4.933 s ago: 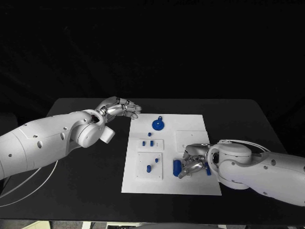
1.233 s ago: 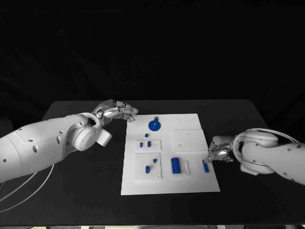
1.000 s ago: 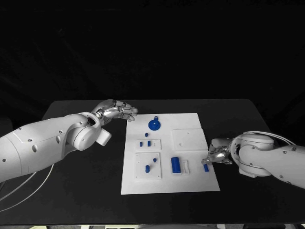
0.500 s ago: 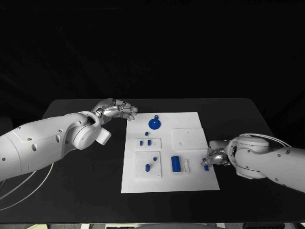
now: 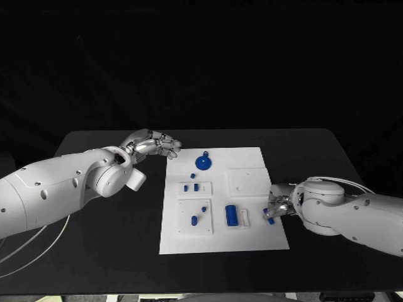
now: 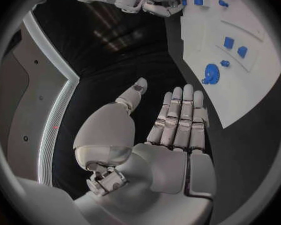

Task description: Assemble the parts on the task board

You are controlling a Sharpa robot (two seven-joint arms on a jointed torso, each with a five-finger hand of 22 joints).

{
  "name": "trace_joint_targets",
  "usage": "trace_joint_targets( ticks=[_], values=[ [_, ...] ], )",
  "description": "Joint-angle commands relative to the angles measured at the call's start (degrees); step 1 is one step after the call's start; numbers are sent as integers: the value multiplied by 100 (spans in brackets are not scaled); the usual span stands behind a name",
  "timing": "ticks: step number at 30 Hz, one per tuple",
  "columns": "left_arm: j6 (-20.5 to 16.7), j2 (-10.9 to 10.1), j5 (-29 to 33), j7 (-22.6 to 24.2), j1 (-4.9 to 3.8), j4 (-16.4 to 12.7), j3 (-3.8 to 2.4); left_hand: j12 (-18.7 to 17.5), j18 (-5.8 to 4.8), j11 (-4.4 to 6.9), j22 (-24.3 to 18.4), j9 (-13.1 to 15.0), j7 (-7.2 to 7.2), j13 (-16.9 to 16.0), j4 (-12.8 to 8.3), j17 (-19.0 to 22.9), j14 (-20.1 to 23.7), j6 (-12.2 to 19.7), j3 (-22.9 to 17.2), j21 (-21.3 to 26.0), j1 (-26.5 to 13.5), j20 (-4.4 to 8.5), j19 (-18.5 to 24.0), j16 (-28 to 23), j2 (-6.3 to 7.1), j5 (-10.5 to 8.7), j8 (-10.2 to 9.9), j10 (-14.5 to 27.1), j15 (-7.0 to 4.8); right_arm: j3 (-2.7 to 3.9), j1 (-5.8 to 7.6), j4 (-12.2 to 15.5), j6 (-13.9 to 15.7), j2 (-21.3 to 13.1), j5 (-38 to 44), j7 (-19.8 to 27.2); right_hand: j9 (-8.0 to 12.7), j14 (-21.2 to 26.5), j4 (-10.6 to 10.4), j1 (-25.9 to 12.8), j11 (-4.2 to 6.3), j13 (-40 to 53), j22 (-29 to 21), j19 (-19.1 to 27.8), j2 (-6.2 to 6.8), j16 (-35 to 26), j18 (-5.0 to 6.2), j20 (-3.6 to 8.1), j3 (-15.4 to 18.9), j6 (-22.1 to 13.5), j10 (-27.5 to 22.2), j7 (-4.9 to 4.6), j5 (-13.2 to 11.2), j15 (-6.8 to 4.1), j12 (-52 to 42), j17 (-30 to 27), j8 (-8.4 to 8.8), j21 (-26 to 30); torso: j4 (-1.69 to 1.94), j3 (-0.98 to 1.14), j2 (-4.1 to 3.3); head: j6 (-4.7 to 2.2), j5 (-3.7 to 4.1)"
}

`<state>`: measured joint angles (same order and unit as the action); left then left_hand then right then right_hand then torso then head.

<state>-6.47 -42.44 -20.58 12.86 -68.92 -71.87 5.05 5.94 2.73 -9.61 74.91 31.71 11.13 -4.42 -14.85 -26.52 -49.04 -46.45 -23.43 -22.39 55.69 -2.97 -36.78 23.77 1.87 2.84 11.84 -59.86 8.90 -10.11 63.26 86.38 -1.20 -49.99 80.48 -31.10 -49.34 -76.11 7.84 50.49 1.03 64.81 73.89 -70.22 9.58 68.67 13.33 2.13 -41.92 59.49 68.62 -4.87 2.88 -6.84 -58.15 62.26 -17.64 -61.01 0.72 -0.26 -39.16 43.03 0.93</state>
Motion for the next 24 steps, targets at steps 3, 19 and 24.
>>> trace_joint_targets(
  ticks=[3, 19, 24],
  values=[
    [74, 1, 29, 44, -3, -18, -3, 36, 60, -22, 46, -4, -10, 10, 21, -8, -39, 19, -13, 25, -28, -1, -21, -21, -36, 12, 27, -16, -16, -61, -156, -18, -161, 122, 210, -56, 1522, 20, 39, 35, 32, 8, -2, 23, -25, 22, 167, 21, 13, -21, 15, -11, -10, -26, -22, -1, 31, 2, 5, 4, -3, 15, -17],
    [63, -1, 29, 50, -3, -24, -3, 37, 60, -22, 50, -7, -9, 11, 19, -13, -41, 24, -12, 29, -29, -1, -23, -25, -36, 12, 26, -15, -16, -65, -181, 93, 55, 94, 80, -28, 1513, 21, 169, 112, 36, 0, -15, 28, -102, 18, 167, 4, -11, -6, 14, -7, -9, -27, -21, -9, 36, 14, -1, 5, 0, 12, -31],
    [62, 0, 29, 50, -3, -21, -3, 37, 61, -22, 52, -8, -9, 12, 18, -16, -42, 26, -13, 30, -27, -1, -24, -26, -36, 13, 26, -14, -17, -61, -178, 257, 334, -11, -350, 38, 1510, 18, 165, 90, 40, -3, -18, 20, -147, 21, 167, -5, -27, 16, 25, -2, -10, -29, -24, -10, 31, 12, -6, 7, -2, 11, -37]
  ],
)
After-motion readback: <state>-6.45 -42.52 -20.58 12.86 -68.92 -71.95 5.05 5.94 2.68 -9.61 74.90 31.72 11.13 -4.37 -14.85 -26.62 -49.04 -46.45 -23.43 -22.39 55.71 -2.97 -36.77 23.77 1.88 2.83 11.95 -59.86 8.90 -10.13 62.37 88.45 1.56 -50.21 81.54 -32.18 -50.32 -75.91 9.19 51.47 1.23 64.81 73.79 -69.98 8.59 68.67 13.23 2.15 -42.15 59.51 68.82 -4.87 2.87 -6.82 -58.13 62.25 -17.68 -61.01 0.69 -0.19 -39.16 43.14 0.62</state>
